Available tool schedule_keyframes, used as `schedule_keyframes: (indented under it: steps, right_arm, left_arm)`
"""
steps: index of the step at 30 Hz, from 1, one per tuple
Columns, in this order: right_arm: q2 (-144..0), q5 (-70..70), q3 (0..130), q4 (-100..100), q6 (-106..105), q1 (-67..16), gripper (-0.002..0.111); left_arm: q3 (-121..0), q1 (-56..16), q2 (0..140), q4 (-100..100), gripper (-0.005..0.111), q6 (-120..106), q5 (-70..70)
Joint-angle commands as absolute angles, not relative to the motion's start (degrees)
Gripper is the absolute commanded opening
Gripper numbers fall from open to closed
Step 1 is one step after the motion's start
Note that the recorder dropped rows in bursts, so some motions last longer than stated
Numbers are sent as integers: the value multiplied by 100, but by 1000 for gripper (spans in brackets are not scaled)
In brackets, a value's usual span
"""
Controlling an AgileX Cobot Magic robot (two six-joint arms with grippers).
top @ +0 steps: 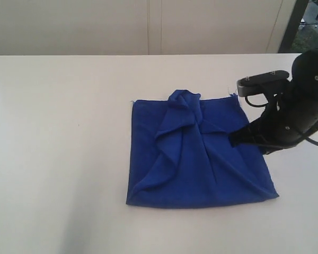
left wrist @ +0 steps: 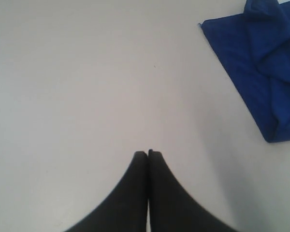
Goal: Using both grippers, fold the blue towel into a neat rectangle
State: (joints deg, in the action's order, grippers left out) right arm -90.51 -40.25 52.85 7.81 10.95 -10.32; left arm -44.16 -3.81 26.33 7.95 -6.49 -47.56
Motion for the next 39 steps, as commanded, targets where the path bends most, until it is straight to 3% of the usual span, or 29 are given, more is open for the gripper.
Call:
schedule_keyframes:
  steps: [1, 11, 39]
  right_arm:
    - [-8957, -3724, 5297, 234, 1011, -979, 0]
    - [-8941, -3788, 5331, -2088, -1071, -979, 0]
    - [-7380, -3844, 5478, -2181, -1336, -979, 0]
  left_arm:
    - [-4388, -360, 2595, 830, 0, -641, -4802]
    - [-4388, -360, 2595, 830, 0, -641, -4802]
    - [-4388, -360, 2595, 830, 0, -641, -4802]
